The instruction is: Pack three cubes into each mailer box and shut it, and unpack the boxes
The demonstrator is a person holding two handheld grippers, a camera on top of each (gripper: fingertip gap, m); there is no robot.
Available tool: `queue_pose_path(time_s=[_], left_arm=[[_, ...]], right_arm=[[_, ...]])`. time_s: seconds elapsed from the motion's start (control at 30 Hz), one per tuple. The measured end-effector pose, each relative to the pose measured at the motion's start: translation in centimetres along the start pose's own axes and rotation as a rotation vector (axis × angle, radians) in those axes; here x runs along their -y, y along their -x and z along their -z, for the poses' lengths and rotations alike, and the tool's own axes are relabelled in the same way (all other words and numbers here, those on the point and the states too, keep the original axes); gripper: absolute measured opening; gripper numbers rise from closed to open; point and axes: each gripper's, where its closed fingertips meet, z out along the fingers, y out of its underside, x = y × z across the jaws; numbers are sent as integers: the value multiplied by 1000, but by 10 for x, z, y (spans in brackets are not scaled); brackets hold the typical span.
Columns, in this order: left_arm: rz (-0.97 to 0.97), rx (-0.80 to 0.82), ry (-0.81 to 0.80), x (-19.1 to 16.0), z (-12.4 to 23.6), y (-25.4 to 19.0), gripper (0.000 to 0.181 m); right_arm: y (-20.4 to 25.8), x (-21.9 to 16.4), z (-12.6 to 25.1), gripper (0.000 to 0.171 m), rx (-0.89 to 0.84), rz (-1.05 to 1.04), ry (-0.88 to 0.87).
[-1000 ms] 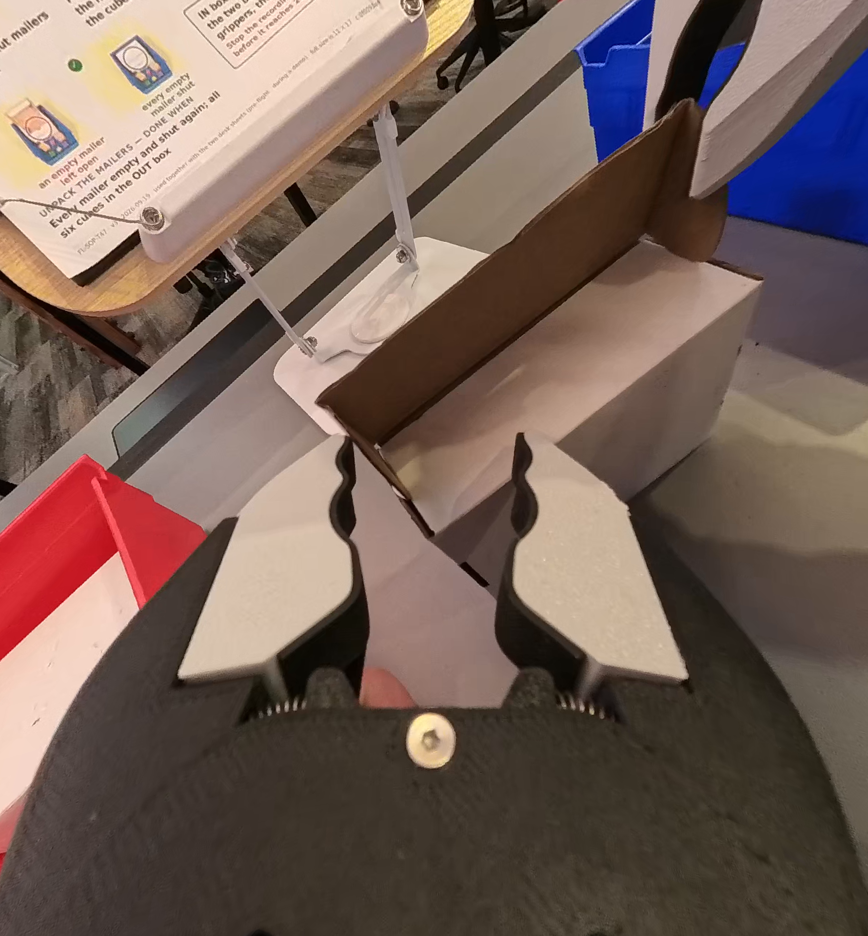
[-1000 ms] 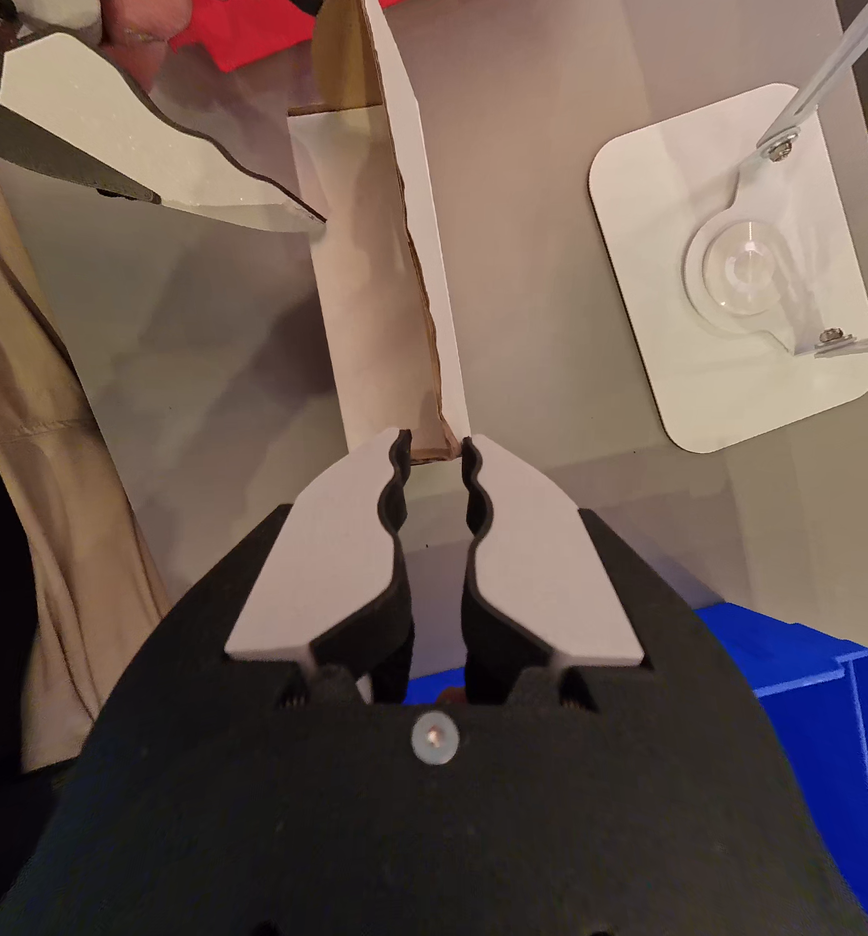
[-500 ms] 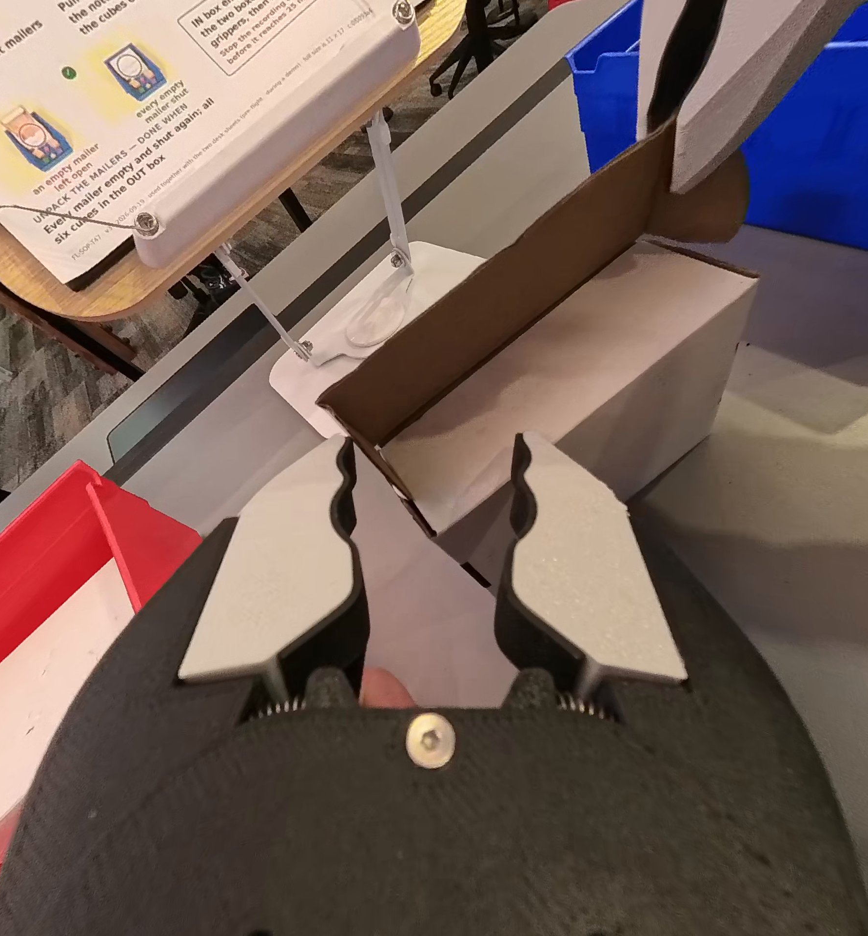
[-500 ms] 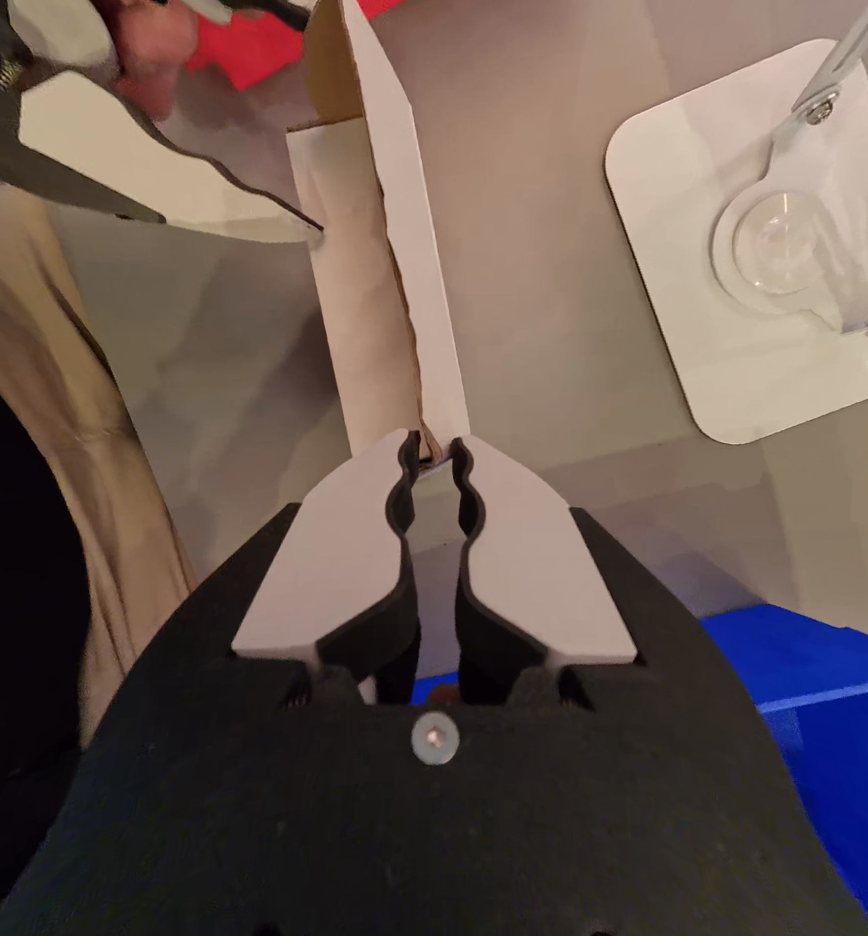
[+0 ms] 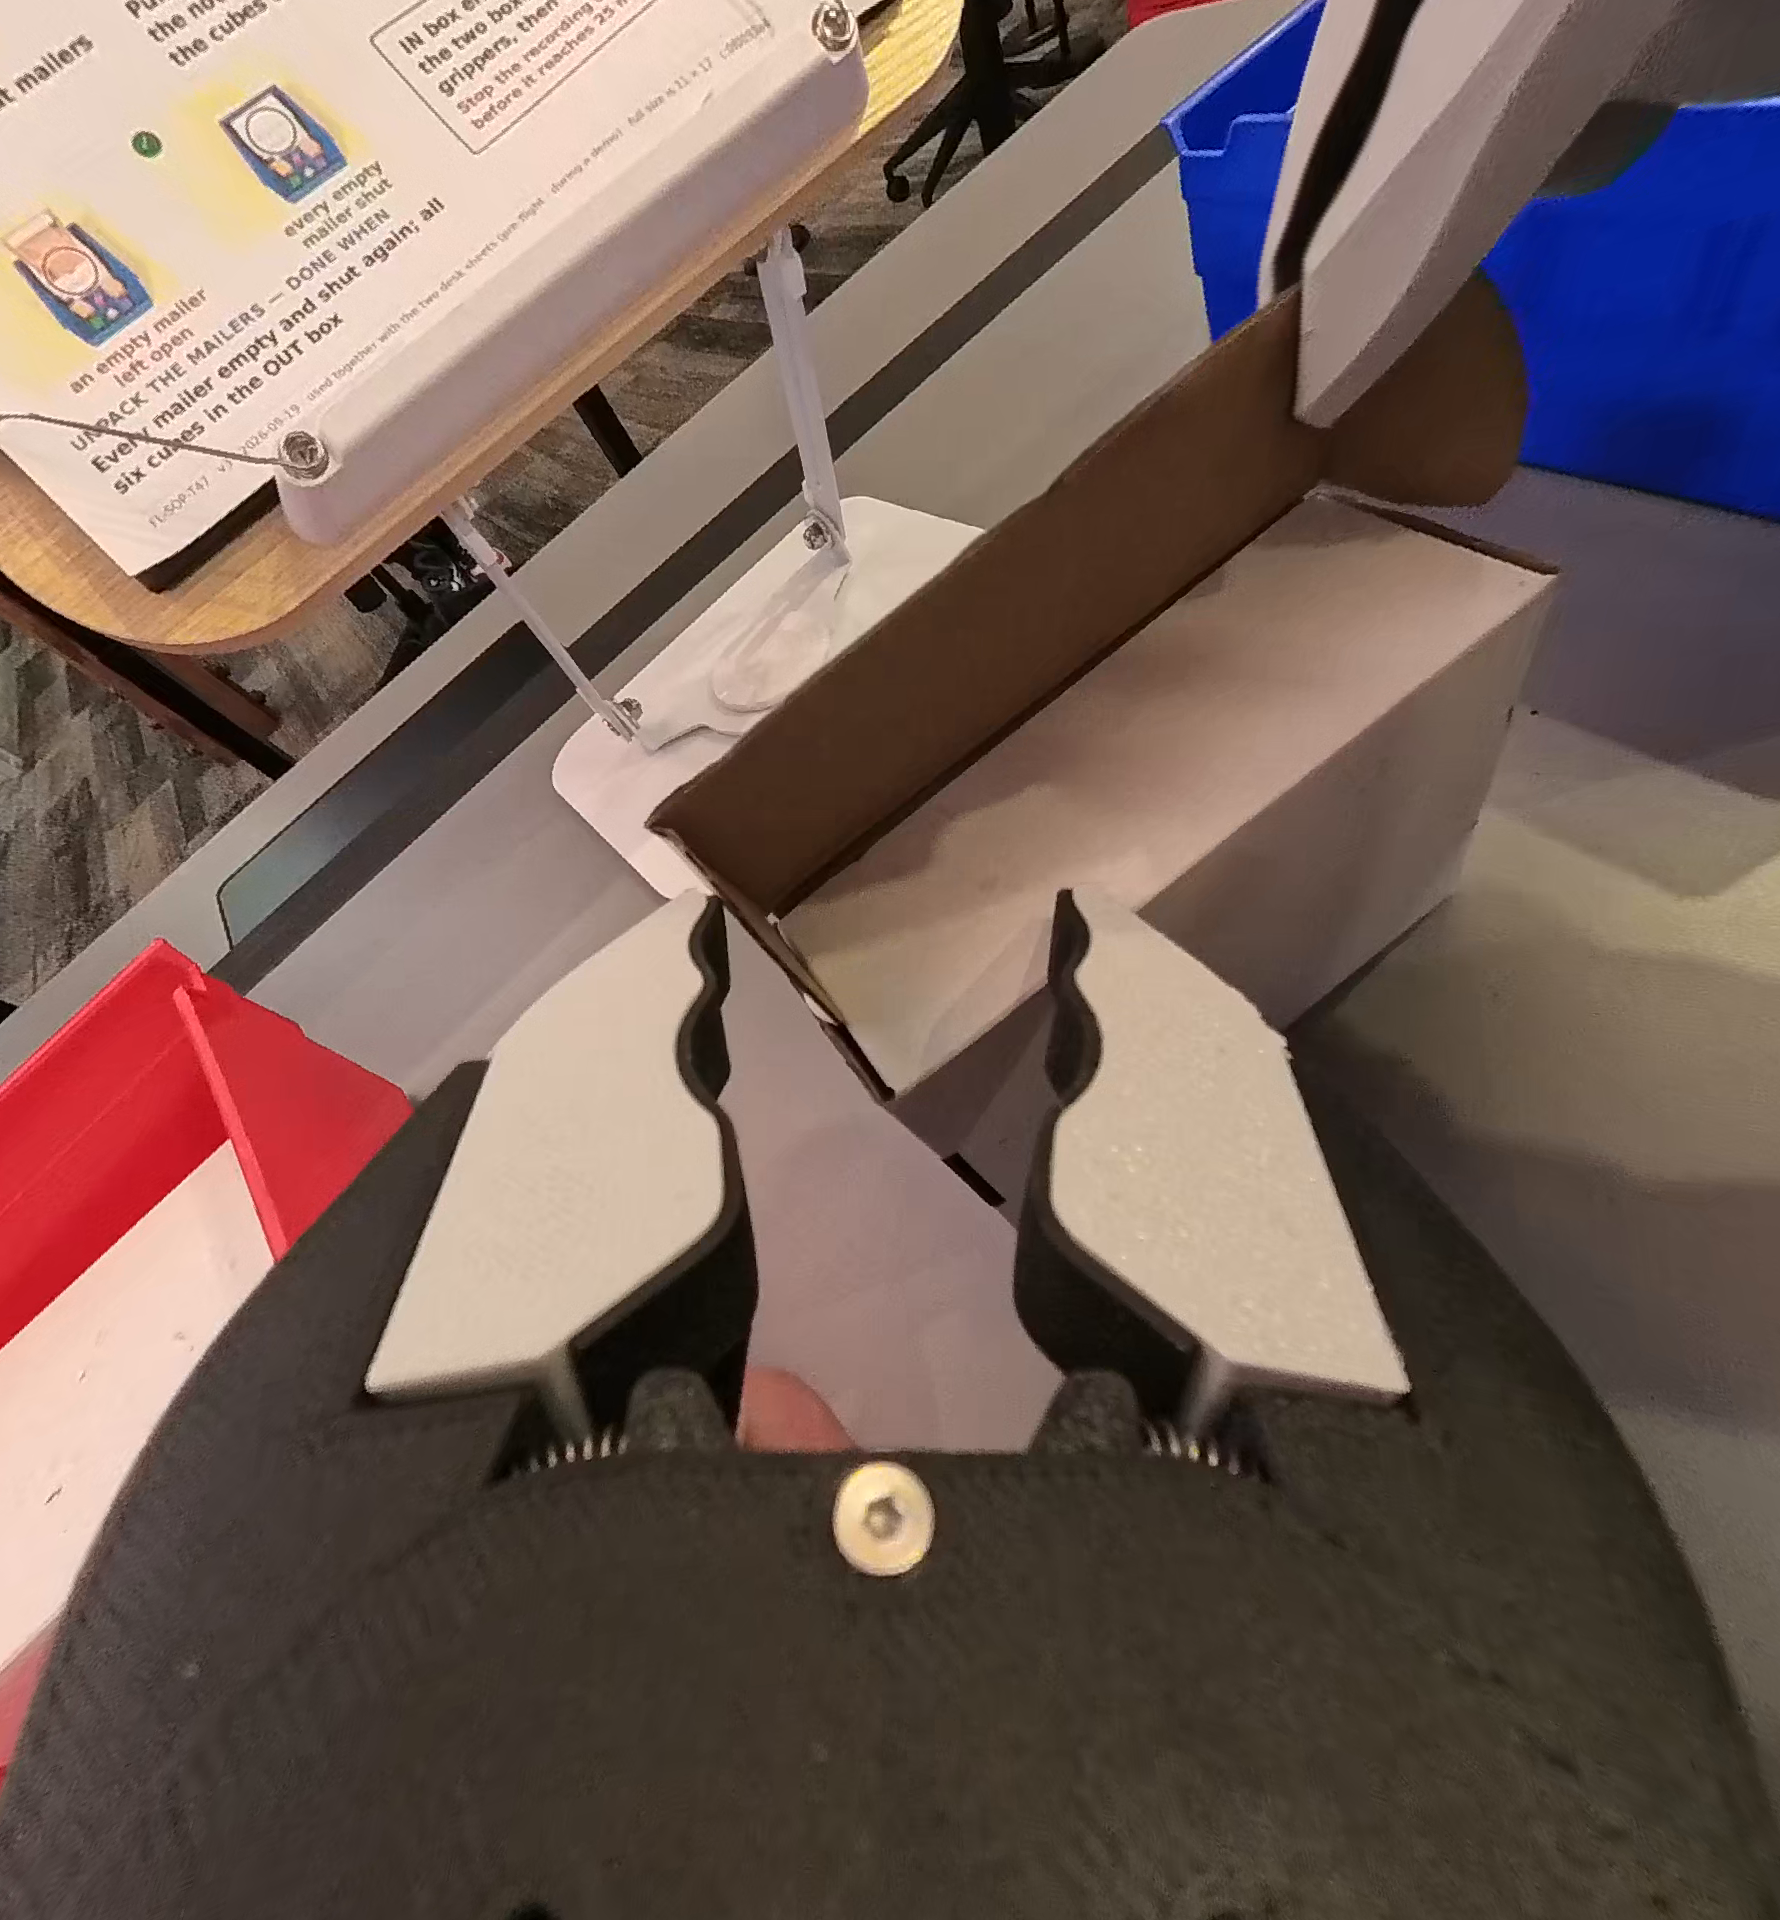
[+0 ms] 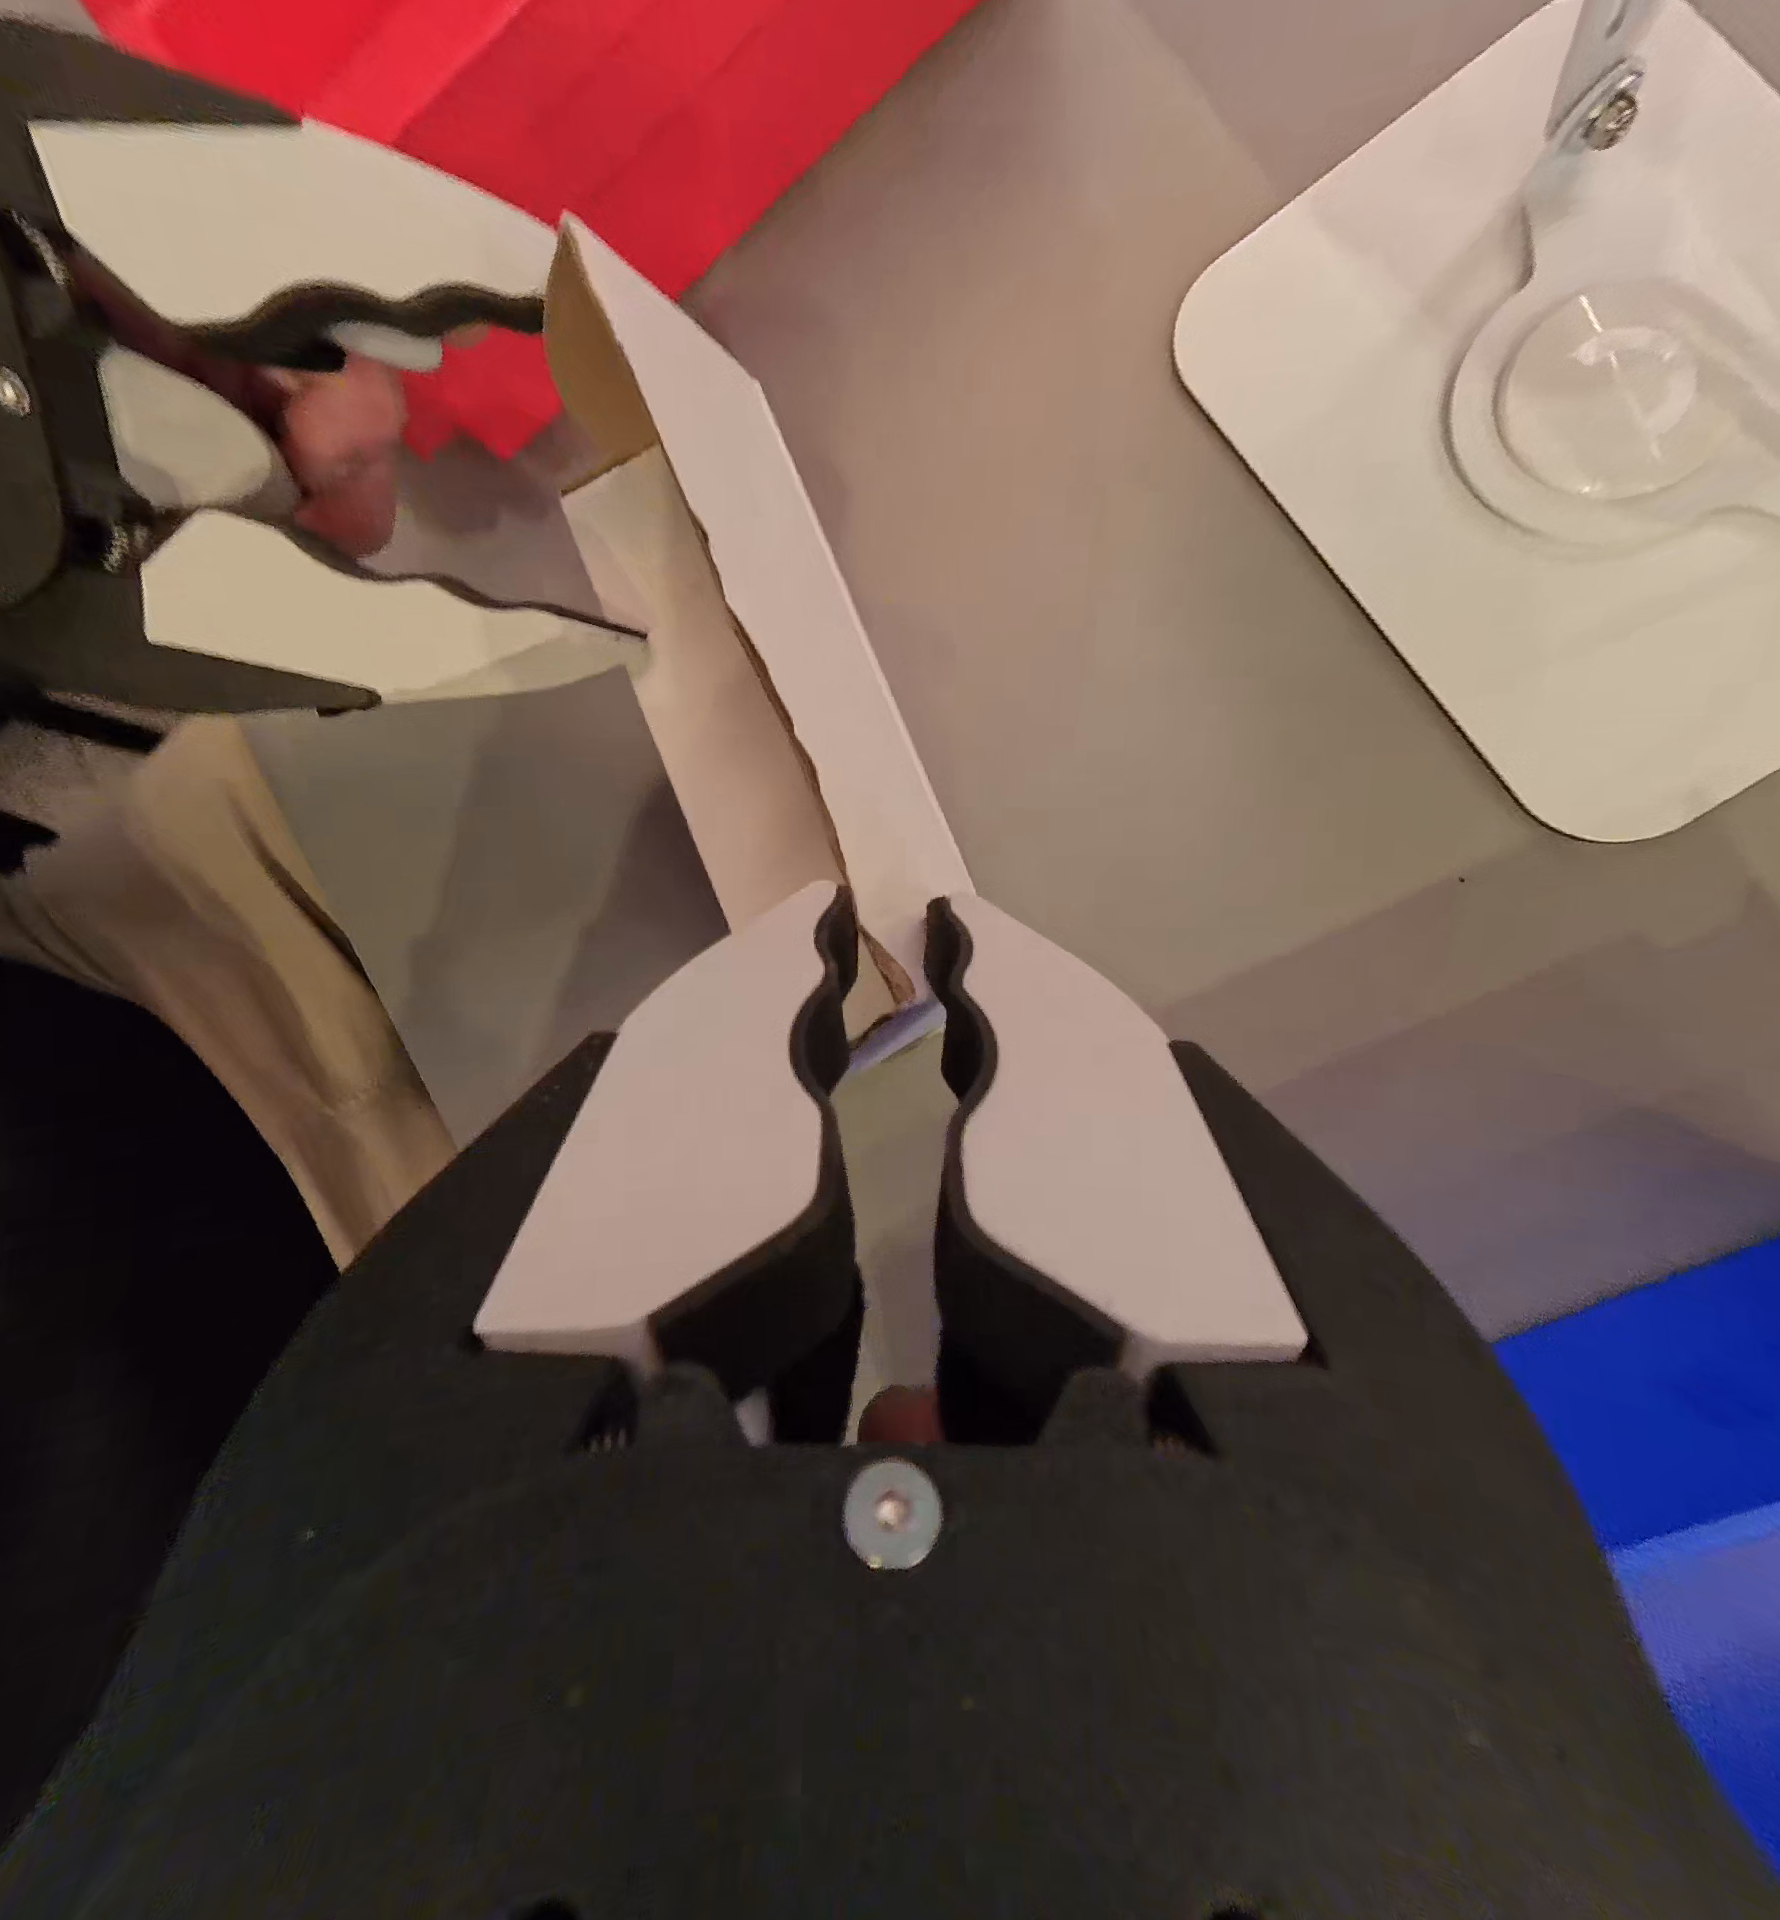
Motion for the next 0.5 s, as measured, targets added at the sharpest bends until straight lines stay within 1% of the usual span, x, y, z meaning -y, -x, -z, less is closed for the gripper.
queue_pose_path(time_s=[0.07, 0.13, 0.2, 0.27, 0.37, 0.4, 0.43, 0.5], left_arm=[[-3, 3, 0, 0, 0, 0, 59], [-7, 3, 1, 0, 0, -1, 59], [-7, 3, 5, 0, 0, -1, 59], [-6, 2, 4, 0, 0, -1, 59], [-7, 0, 5, 0, -1, 0, 59], [-8, 1, 5, 1, -1, -1, 59], [-8, 2, 5, 1, -1, -1, 59], [-9, 1, 5, 0, -1, -1, 59]], right_arm=[[2, 2, -1, 13, 33, -22, -37], [7, 1, 0, 21, 65, -12, -40], [3, -10, 4, 29, 1, 64, 43], [0, -21, 9, 38, -23, 150, 122], [-6, -25, 13, 33, -41, 243, 175], [-9, -24, 13, 34, -51, 281, 183], [-8, -24, 12, 37, -38, 322, 188], [-5, -26, 7, 32, -1, 401, 225]])
